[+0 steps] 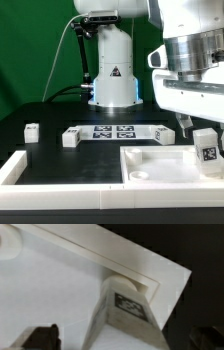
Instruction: Assemble one leg
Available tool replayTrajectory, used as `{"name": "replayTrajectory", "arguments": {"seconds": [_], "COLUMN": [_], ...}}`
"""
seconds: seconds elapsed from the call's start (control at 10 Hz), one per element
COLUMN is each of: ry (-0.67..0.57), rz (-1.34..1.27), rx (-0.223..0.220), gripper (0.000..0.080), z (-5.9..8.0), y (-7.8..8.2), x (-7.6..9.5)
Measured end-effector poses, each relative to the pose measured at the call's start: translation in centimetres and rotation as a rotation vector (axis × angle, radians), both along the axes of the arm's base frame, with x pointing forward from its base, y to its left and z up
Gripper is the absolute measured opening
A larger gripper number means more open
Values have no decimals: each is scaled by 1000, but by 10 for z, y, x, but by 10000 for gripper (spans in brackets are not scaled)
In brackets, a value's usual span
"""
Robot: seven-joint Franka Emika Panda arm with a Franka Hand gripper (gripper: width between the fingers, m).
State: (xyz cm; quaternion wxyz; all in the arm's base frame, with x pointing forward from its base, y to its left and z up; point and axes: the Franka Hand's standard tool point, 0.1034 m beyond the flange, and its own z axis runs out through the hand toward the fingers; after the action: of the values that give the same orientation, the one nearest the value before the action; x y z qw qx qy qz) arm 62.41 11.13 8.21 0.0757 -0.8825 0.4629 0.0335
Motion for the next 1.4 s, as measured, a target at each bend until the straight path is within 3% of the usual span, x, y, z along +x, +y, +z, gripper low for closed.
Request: {"name": "replayTrajectory", "arguments": {"seconds": [0.5, 0.9, 1.0, 1.1, 1.2, 1.3, 1.4], "ry": [-61, -115, -115, -115, -112, -109, -110], "rz": [535, 771, 771, 771, 748, 727, 730], "rx": [-19, -29, -29, -29, -27, -26, -26], "gripper": [649, 649, 520, 520, 369, 290, 290], "z": [-1, -3, -3, -3, -3, -3, -3], "y": [1, -5, -5, -5, -5, -5, -5], "x": [4, 5, 5, 5, 5, 5, 5]}}
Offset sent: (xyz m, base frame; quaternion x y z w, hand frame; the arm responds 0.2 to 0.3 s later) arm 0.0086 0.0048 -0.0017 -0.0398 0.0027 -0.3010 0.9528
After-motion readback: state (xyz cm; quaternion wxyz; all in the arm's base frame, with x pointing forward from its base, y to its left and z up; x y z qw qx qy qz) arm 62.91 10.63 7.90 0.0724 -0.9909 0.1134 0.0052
